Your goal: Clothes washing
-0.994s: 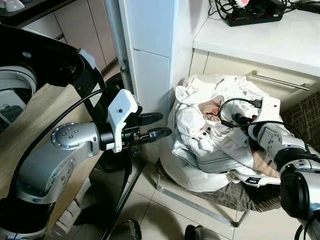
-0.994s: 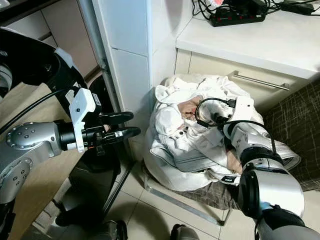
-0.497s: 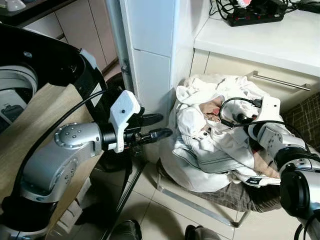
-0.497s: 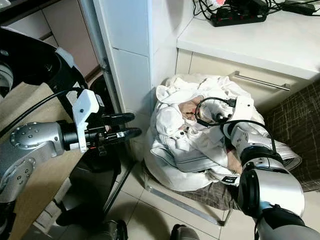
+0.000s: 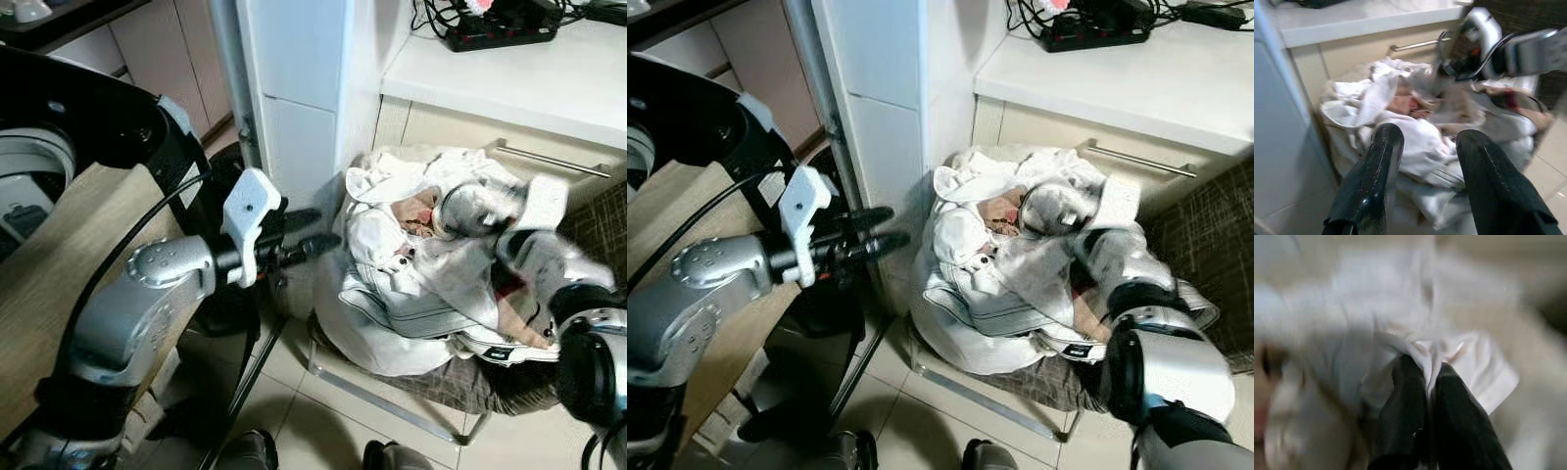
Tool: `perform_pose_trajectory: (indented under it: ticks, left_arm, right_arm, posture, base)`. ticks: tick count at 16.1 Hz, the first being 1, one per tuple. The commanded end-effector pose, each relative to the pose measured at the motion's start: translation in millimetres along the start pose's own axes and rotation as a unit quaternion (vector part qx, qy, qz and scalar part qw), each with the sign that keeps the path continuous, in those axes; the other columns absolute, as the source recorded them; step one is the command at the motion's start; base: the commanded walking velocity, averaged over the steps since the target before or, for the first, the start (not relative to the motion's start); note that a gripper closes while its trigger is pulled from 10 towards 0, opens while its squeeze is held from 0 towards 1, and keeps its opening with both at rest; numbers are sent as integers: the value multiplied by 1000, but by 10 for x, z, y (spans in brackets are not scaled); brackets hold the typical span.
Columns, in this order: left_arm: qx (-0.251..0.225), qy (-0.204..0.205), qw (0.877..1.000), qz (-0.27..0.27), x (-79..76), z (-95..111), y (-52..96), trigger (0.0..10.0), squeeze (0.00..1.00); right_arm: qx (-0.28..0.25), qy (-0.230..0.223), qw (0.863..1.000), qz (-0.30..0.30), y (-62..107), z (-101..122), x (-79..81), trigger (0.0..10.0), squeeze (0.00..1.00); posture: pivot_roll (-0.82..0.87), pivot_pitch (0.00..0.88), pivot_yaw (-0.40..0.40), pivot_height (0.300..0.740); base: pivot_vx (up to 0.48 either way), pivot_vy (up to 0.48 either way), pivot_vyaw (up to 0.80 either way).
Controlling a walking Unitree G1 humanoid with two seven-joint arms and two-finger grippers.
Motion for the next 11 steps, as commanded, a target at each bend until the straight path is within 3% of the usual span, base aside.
perform_pose_trajectory:
  ticks: [1, 2, 3, 4, 7, 8, 9, 11]
  left_arm:
    - [-12, -13, 1000, 20, 68, 71, -3, 10000, 0]
    - [-28, -10, 999, 30, 98, 128, -36, 10000, 0]
    - [-60, -2, 997, 45, 136, 242, -91, 10000, 0]
    - [-78, -3, 996, 53, 156, 312, -118, 10000, 0]
    - [-144, 21, 987, 62, 141, 556, -230, 10000, 0]
    - [-162, 43, 985, 51, 103, 613, -268, 10000, 1000]
    - [-167, 49, 984, 47, 88, 631, -278, 10000, 1000]
    - [-199, 77, 977, 9, -55, 728, -409, 10000, 1000]
  right_arm:
    - [-91, 29, 995, 10, 45, 543, -2, 0, 0]
    - [-142, 28, 989, 43, 135, 849, 54, 0, 0]
    - [-189, 37, 973, 126, 351, 1220, 239, 0, 0]
    - [-201, 49, 963, 173, 494, 1362, 359, 0, 0]
    - [-247, 17, 919, 307, 994, 1752, 559, 0, 0]
    - [-258, -1, 901, 349, 1145, 1799, 612, 0, 0]
    - [-260, -5, 895, 361, 1188, 1807, 626, 0, 0]
    - [-275, -44, 853, 442, 1464, 1807, 745, 0, 0]
  posture:
    - [-56, 81, 35, 740]
    - [-69, 75, 34, 740]
    - [-80, 71, 34, 740]
    - [-80, 71, 34, 740]
    - [-111, 57, 33, 740]
    - [-113, 55, 34, 740]
    - [-114, 55, 34, 740]
    - [-113, 54, 30, 740]
  base:
    - [0, 0, 0]
    - [0, 0, 0]
    - [0, 0, 0]
    - [0, 0, 0]
    - [0, 0, 0]
    - [0, 0, 0]
    - [0, 0, 0]
    - [0, 0, 0]
Point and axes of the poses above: a point about 5 cm out from each wrist's last joint towards the gripper, its own y axis pointing back from the gripper into the wrist, its own z axis along the axis of the wrist's last joint, x = y × z, the point moved 4 cm from there along -y, pointing out of the wrist towards the gripper, and after that the axes turned 5 degrees about y, right-handed, at the moved point
